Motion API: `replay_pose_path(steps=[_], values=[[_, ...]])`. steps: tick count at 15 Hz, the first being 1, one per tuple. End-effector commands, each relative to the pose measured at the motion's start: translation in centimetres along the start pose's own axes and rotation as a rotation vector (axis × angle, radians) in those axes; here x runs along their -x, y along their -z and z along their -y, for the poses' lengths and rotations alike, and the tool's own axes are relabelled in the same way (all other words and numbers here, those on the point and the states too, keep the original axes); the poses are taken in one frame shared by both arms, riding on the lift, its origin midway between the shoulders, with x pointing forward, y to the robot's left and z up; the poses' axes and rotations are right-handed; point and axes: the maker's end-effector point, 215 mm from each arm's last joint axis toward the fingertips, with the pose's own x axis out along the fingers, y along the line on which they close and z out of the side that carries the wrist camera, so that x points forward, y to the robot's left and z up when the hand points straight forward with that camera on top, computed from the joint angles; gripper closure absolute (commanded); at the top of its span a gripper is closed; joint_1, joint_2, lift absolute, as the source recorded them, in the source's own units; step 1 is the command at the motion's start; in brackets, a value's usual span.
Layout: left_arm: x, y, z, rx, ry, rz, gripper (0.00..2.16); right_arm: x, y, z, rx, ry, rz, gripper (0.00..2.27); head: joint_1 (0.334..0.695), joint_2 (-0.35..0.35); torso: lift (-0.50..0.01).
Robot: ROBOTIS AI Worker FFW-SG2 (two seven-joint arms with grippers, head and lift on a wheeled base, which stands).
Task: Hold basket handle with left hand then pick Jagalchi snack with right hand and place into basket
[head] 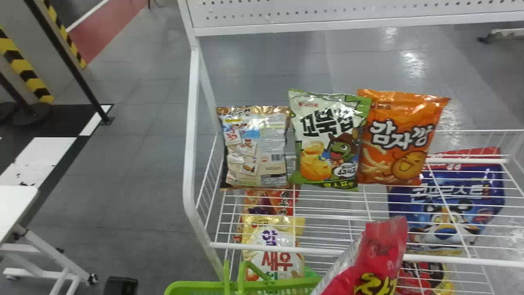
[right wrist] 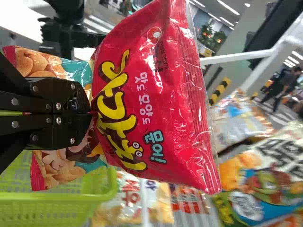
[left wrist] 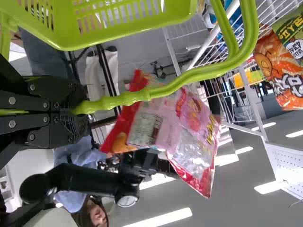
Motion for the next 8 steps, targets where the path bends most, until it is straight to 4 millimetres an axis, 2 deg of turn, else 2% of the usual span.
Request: replay_pose_path(steps=[1, 2, 5, 6, 7, 8], values=[[0.0, 0.0, 0.3, -0.001, 0.012, 0.001, 2.14, -3.1, 4.4, 0.9, -0.115, -0.056, -0.105, 2.25, 0.695, 0.237, -0.009], [0.0, -0.1, 0.3, -0.002, 0.013, 0.001, 2.14, -4.2, 5.8, 0.8, -0.15, -0.085, -0.14, 2.25, 0.695, 0.314, -0.009], [0.0, -0.1, 0.5, -0.004, 0.014, 0.001, 2.14, -6.2, 8.2, 1.6, -0.184, -0.087, -0.209, 2.24, 0.695, 0.35, -0.009], [0.0, -0.1, 0.4, -0.004, 0.013, 0.0, 2.14, -6.5, 8.6, 2.1, -0.185, -0.072, -0.223, 2.12, 0.695, 0.35, -0.009], [0.1, -0.1, 0.4, -0.003, 0.011, 0.0, 2.14, -6.9, 9.0, 2.8, -0.173, -0.042, -0.238, 1.64, 0.695, 0.35, -0.009], [0.1, -0.1, 0.4, -0.002, 0.01, 0.001, 2.14, -7.2, 9.6, 3.5, -0.157, -0.006, -0.258, 0.44, 0.695, 0.35, -0.009]])
